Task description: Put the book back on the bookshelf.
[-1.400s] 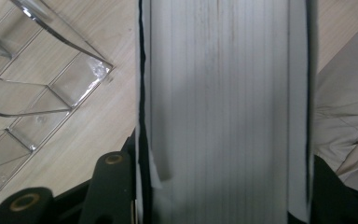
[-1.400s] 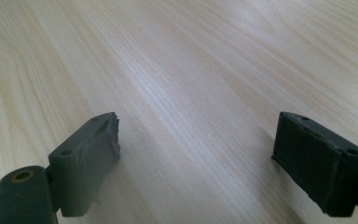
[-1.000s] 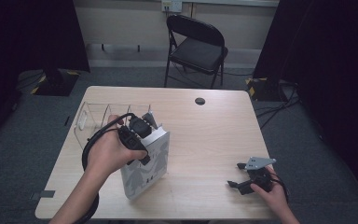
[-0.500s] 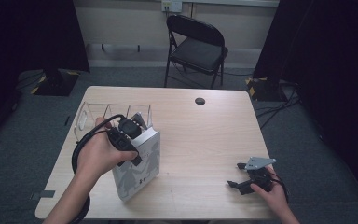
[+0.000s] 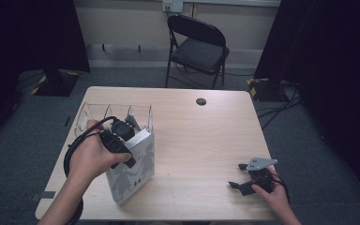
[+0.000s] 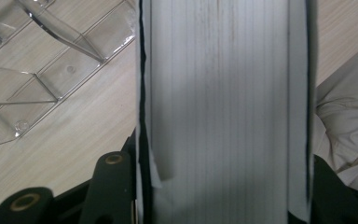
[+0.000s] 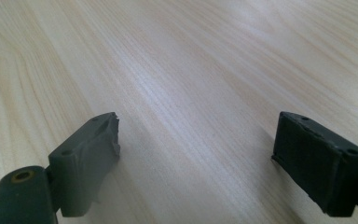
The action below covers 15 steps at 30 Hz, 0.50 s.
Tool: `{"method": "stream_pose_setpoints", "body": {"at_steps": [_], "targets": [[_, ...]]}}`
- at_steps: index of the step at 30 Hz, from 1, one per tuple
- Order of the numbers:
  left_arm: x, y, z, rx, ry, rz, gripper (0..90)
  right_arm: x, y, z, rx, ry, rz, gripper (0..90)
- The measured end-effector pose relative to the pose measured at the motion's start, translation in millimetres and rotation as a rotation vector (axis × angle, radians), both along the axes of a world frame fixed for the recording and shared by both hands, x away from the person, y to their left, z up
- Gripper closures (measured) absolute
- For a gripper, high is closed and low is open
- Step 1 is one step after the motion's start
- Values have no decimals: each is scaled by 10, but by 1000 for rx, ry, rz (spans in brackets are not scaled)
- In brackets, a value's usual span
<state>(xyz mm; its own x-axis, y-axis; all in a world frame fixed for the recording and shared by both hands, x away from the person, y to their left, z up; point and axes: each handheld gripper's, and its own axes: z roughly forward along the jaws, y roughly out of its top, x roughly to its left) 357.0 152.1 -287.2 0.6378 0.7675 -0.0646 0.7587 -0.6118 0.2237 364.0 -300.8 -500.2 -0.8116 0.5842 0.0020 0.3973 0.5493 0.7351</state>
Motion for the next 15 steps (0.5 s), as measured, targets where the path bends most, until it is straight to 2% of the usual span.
{"method": "stream_pose_setpoints", "body": {"at_steps": [7, 10, 11, 15], "targets": [[-10, 67, -3, 1, 8, 17, 534, 0, -1, 3, -5, 0, -1, 132], [-14, 107, -16, -14, 6, 36, 534, 0, -1, 3, -5, 0, -1, 133], [-9, 125, -11, -7, 6, 26, 534, 0, -1, 3, -5, 0, -1, 133], [-8, 165, -16, 0, 5, 44, 534, 0, -1, 3, -5, 0, -1, 133]]}}
